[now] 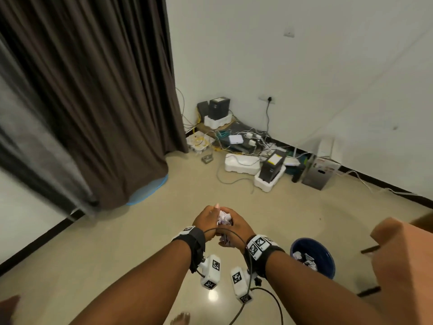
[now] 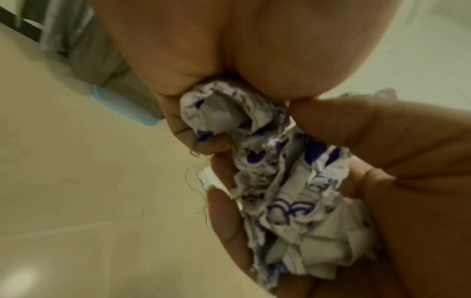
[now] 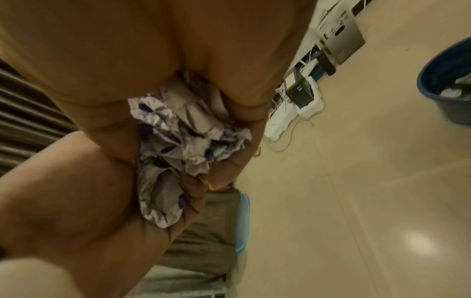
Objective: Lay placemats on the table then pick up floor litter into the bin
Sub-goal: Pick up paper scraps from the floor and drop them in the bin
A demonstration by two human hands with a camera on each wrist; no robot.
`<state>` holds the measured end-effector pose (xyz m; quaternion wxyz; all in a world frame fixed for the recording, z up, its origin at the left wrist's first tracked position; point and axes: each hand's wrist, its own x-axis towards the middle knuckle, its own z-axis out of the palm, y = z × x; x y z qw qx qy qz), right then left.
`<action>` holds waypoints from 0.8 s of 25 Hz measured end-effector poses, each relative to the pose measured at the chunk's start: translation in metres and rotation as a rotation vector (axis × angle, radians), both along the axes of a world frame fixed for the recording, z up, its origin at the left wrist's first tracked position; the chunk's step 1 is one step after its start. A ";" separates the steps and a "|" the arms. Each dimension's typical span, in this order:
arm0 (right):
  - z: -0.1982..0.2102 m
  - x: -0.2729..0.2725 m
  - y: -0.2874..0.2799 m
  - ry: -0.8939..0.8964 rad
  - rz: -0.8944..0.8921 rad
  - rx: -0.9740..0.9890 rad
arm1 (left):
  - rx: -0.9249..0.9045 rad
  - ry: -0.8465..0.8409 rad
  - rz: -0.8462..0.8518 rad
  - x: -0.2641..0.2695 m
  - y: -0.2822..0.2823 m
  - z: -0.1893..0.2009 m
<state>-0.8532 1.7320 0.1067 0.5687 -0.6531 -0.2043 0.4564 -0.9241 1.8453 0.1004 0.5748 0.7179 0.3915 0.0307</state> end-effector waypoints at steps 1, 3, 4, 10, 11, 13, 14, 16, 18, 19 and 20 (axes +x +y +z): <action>-0.002 0.006 0.006 -0.018 -0.037 -0.013 | -0.075 0.020 -0.033 0.012 0.009 -0.003; -0.003 0.021 0.018 -0.072 -0.096 -0.040 | -0.193 0.013 -0.121 0.040 0.022 0.005; -0.005 0.025 0.021 -0.110 -0.093 -0.046 | -0.216 0.003 -0.142 0.051 0.027 0.009; 0.003 0.062 0.004 -0.369 -0.219 -0.216 | -0.467 0.113 -0.326 0.141 0.018 -0.012; 0.000 0.072 -0.010 -0.398 -0.254 -0.276 | -0.490 0.132 -0.435 0.150 0.005 -0.008; -0.004 0.088 -0.041 -0.374 -0.330 -0.371 | -0.483 0.160 -0.619 0.157 -0.021 0.008; -0.006 0.095 -0.056 -0.374 -0.327 -0.417 | -0.497 0.202 -0.668 0.165 -0.032 0.013; -0.013 0.107 -0.084 -0.383 -0.327 -0.493 | -0.446 0.280 -0.776 0.181 -0.060 0.010; -0.028 0.122 -0.107 -0.382 -0.328 -0.519 | -0.410 0.297 -0.828 0.201 -0.084 0.003; -0.036 0.130 -0.116 -0.325 -0.361 -0.512 | -0.451 0.326 -0.832 0.211 -0.096 0.002; -0.048 0.142 -0.128 -0.317 -0.415 -0.483 | -0.451 0.318 -0.808 0.224 -0.110 0.000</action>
